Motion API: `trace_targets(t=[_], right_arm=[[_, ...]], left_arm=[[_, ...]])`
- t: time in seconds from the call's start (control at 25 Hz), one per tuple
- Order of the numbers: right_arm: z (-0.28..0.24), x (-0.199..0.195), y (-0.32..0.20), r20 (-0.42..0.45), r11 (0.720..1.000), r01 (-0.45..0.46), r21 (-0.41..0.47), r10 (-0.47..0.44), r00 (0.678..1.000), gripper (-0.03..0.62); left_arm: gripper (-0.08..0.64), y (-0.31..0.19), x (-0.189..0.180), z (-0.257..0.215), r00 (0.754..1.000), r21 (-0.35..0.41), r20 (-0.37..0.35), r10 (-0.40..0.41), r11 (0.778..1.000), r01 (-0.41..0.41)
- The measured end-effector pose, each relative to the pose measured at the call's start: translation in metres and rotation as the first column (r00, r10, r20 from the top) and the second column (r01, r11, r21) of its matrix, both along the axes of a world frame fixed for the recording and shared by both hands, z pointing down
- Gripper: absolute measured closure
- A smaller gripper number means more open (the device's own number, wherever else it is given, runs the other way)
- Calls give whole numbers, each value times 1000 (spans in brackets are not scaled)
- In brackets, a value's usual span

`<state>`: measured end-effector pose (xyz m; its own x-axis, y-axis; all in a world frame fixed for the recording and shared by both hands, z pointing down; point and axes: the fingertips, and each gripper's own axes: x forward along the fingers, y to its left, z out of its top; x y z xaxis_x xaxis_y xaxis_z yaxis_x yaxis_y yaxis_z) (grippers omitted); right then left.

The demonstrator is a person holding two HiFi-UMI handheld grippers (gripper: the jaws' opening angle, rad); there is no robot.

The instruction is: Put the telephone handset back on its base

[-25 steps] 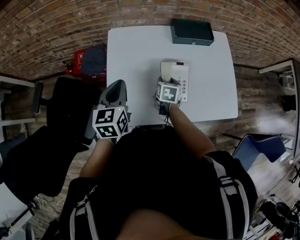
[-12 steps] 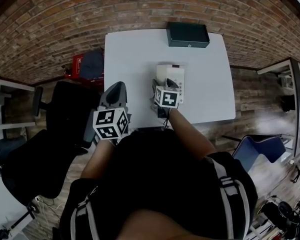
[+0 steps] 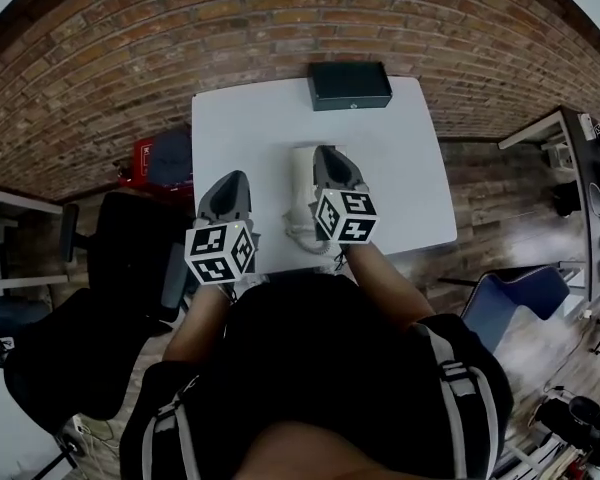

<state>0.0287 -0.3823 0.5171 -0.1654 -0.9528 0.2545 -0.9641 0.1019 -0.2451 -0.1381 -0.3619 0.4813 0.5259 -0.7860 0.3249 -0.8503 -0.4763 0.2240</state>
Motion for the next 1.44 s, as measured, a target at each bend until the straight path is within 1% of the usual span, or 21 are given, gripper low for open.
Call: trace_targets(t=[0.04,0.2,0.36,0.48,0.56,0.72,0.92,1.2,1.32,1.44], right_arm=[[-11,3,2,-10,1000,2,27,-2,1000,590],[-52,19,12,-70,991,-10,132,20,997,594],[-86,31,25,-70,974,-23,225,40,997,594],[-100,39,35,-103,962,-39,270,69,992,594],[-98,43,40,-116,962,-54,269,88,989,594],[-90,49,46,-94,966,-83,246,109,990,594],[-93,41,49,-112,962,-60,266,93,989,594],[-88,36,52,-75,965,-70,251,92,993,594],[-86,35,52,-48,968,-66,241,80,996,594],[-87,34,52,-39,969,-61,240,72,997,594]], left_arm=[[548,-1,4,-2,1000,5,-3,5,1000,-5],[548,-2,18,-11,1000,22,-12,25,999,-25],[548,-3,22,-17,1000,40,-6,31,999,-30],[548,-7,18,-21,1000,53,-8,15,998,-15],[548,-9,16,-24,1000,60,-11,10,998,-10],[548,-5,18,-26,1000,61,-9,18,998,-18],[548,0,19,-24,999,54,-2,34,998,-34],[548,4,18,-23,999,53,1,46,998,-46],[548,5,17,-23,999,53,3,47,997,-47],[548,4,16,-23,999,51,2,45,998,-45]])
